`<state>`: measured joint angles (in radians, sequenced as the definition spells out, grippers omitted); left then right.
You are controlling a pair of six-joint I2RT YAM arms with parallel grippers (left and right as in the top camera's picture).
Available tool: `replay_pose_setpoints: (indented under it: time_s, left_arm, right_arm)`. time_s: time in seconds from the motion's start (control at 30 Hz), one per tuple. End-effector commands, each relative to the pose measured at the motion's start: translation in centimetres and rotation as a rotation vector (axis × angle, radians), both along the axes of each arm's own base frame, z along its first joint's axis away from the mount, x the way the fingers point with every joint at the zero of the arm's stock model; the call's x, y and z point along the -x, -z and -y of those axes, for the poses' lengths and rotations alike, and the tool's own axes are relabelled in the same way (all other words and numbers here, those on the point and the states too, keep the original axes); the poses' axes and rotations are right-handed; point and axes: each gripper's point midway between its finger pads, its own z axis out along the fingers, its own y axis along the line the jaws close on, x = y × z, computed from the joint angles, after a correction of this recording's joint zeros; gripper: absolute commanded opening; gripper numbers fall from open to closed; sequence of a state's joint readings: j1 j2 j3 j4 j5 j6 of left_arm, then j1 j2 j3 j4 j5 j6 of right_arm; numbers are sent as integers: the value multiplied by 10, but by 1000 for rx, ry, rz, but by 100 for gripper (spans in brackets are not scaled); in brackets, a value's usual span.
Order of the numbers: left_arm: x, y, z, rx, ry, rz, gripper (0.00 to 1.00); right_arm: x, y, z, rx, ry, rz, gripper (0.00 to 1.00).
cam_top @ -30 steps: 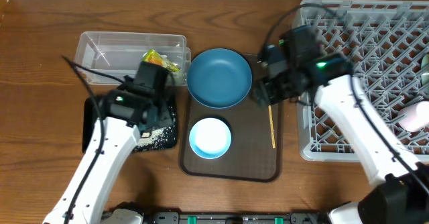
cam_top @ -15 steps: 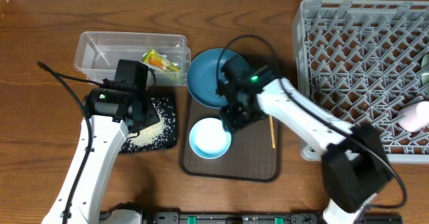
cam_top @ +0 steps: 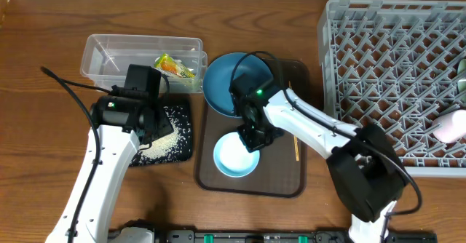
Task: Sort waste into correct bins and load items into the dishwasher rack
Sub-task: 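Carry the white-blue bowl into the rack and release it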
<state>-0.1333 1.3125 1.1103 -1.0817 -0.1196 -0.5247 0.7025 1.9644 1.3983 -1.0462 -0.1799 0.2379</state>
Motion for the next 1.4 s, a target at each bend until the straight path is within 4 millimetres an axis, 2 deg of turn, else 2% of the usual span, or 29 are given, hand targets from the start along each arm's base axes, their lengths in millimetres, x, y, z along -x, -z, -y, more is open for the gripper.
replay_pose_setpoints:
  time_s: [0.0,0.1,0.27,0.4,0.47,0.57,0.73,0.83,0.9,1.13,1.27,1.37]
  left_arm:
    - [0,-3,-4,-16,-20,10,63]
    - [0,-3,-4,-16,-20,10,64]
    - [0,-3,-4,-15,-20,10,64]
    - [-1,-3,-4,-15,-20,11,64]
    - [-1,-4,-4,-15,-20,14,64]
    - [-2,-4,-4,-14,-20,18,64]
    - [-4,-4,-4,-13,-20,24,63]
    - [-4,-4,-4,-13,-20,27,64]
    - [-5,-4,-4,-13,-20,29,63]
    - [-5,-4,-4,-13,-20,29,64]
    - [-4,-4,-4,-13,-20,28,64]
    - [-4,-4,-4,-13,-20,27,64]
  right_arm:
    - [-26,-42,22,26,56,169,1]
    - [-51,-85,57,65,128,340,1]
    - [-97,-167,144,234,333,722,1]
    - [-120,-216,202,345,520,942,1]
    - [-129,-232,227,386,604,1014,1]
    - [-140,-246,257,438,692,1081,1]
    - [-157,-269,322,629,832,1201,1]
    - [-160,-279,361,777,897,1238,1]
    - [-160,-278,383,855,914,1226,1]
    - [-153,-253,453,1111,965,1105,1]
    - [-146,-240,479,1285,983,1029,1]
    - [-154,-222,488,1347,935,971,1]
